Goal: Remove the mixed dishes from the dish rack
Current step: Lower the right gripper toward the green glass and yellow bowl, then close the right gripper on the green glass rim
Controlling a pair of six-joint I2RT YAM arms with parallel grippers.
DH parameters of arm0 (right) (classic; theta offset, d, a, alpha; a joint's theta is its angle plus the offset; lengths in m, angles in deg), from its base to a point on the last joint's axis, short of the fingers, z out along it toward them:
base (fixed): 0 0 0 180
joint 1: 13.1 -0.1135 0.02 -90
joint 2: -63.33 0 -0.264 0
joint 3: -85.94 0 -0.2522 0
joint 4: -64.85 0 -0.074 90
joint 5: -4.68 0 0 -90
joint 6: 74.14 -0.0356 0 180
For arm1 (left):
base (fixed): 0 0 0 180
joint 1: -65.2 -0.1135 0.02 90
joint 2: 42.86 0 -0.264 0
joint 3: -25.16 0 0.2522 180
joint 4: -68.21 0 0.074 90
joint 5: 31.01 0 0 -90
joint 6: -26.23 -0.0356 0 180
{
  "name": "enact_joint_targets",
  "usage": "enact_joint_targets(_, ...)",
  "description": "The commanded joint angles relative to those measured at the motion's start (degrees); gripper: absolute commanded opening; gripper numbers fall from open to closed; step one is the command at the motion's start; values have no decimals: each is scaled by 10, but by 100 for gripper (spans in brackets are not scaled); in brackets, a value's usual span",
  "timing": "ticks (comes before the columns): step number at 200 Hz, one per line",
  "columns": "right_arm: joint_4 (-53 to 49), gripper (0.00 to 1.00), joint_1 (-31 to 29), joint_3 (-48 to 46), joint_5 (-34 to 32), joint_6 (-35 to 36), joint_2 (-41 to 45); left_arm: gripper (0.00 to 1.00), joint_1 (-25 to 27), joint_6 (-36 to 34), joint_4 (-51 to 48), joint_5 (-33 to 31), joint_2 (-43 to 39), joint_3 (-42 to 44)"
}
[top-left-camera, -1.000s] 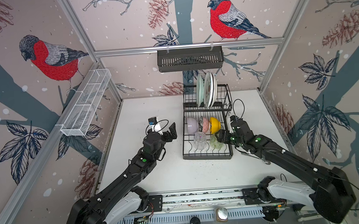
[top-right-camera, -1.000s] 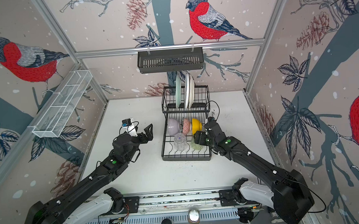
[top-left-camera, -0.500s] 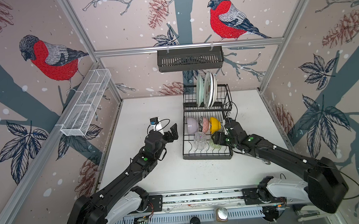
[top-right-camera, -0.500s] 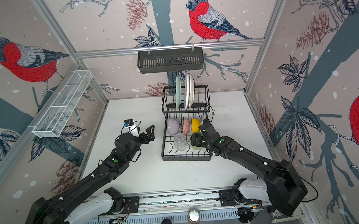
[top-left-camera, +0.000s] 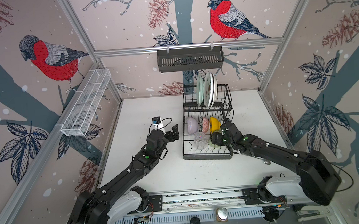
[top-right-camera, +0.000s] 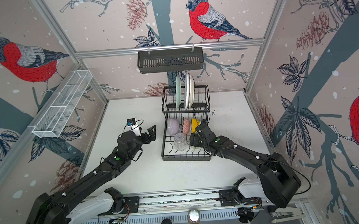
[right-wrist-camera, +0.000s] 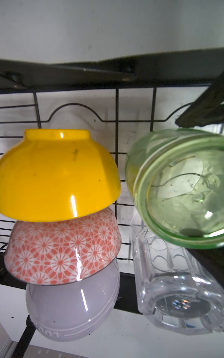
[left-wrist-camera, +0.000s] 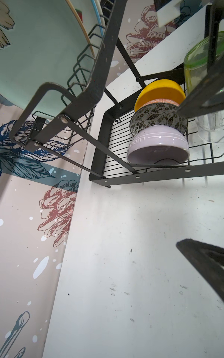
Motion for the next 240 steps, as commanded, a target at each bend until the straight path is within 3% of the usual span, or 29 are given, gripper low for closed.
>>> enact_joint_targets(1,6,82,-1,0,-21,-12,-6,98,-1,-4,5,10,3,-6)
enact_joint_targets(63,13,72,-1,-3,-25,-16,-4,98,-1,-5,3,17,4,-5)
enact_joint_targets(176,37,68,14,-25,-5,-35,30,98,-1,-1,-3,37,4,-5)
enact_joint_targets(240,46,65,32,-46,16,-49,92,98,-1,7,-5,55,-2,-9)
